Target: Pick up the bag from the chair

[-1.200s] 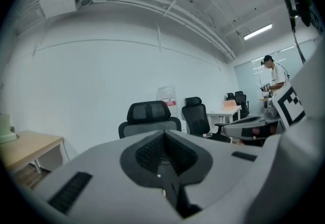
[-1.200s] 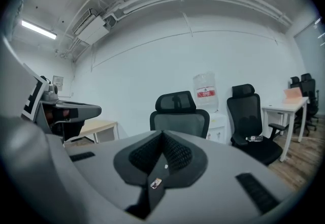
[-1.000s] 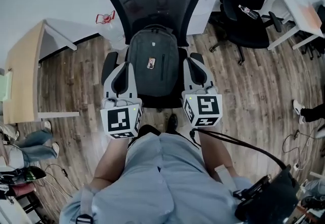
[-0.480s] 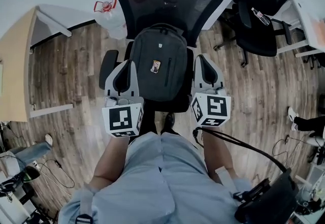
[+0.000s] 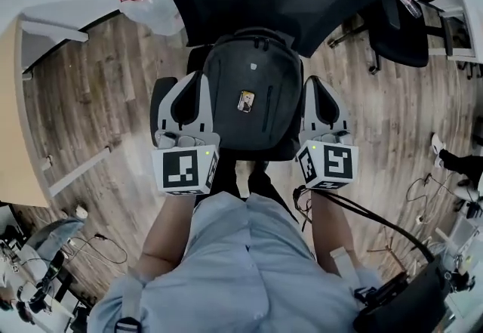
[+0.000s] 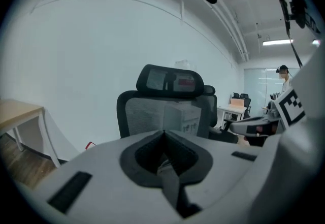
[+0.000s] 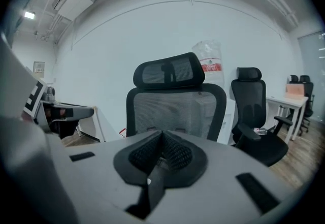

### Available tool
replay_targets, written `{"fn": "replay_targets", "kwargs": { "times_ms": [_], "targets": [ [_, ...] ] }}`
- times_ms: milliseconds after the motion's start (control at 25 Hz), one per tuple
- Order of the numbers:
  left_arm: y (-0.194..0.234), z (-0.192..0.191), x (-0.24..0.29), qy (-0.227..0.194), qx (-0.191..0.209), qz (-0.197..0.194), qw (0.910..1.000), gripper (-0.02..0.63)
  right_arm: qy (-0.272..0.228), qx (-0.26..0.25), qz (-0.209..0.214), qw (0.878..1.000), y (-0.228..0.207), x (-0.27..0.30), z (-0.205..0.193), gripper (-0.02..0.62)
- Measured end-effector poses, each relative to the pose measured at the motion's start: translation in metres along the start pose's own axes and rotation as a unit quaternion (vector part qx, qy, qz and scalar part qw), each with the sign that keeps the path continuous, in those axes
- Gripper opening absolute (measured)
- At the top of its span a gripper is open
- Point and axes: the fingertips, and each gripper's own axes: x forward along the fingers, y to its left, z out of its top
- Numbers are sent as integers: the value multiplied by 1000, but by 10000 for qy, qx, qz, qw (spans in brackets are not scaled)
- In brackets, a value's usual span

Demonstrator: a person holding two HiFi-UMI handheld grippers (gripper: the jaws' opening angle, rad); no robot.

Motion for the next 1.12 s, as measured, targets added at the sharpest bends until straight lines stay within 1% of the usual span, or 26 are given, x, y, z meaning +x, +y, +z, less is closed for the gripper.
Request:
{"fn": "replay_targets", "kwargs": {
  "times_ms": [240, 360, 480, 520, 600, 640, 680, 720, 760, 800, 840, 960, 1120],
  "targets": [
    [11, -14, 29, 236, -84, -418, 9988, 3, 141, -12, -64, 9999, 0, 16, -6, 2],
    [4, -22, 40, 366, 11, -547, 9978, 3, 311, 91, -101, 9994, -8, 20, -20, 2],
    [1, -32, 50, 383, 81, -702, 9968, 3, 435, 176, -149, 9988, -17, 25, -39, 2],
    [1, -38, 53, 403, 102, -758, 9963, 13, 460, 210, -167, 9986, -20, 27, -46, 2],
    [2, -50, 58, 493, 152, -839, 9951, 78, 529, 308, -152, 9980, -26, 30, -62, 2],
    [2, -57, 60, 554, 170, -884, 9944, 95, 578, 365, -106, 9976, -27, 32, -70, 2],
    [1, -64, 62, 622, 167, -938, 9935, 133, 638, 424, -20, 9971, -28, 34, -78, 7],
    [1, -71, 64, 698, 135, -999, 9924, 183, 717, 480, 104, 9962, -28, 37, -86, 54],
    [0, -79, 66, 784, 76, -1061, 9912, 252, 815, 534, 239, 9950, -27, 40, -94, 163],
    [0, -87, 69, 874, 2, -1116, 9899, 312, 920, 577, 350, 9935, -27, 44, -101, 239],
    [0, -95, 71, 966, -69, -1162, 9885, 343, 1019, 599, 420, 9921, -27, 47, -109, 266],
    [4, -116, 80, 1200, -174, -1223, 9851, 374, 1250, 550, 500, 9894, -30, 56, -126, 319],
    [12, -135, 89, 1410, -297, -1295, 9810, 399, 1447, 516, 674, 9858, -29, 65, -142, 347]
  ]
}}
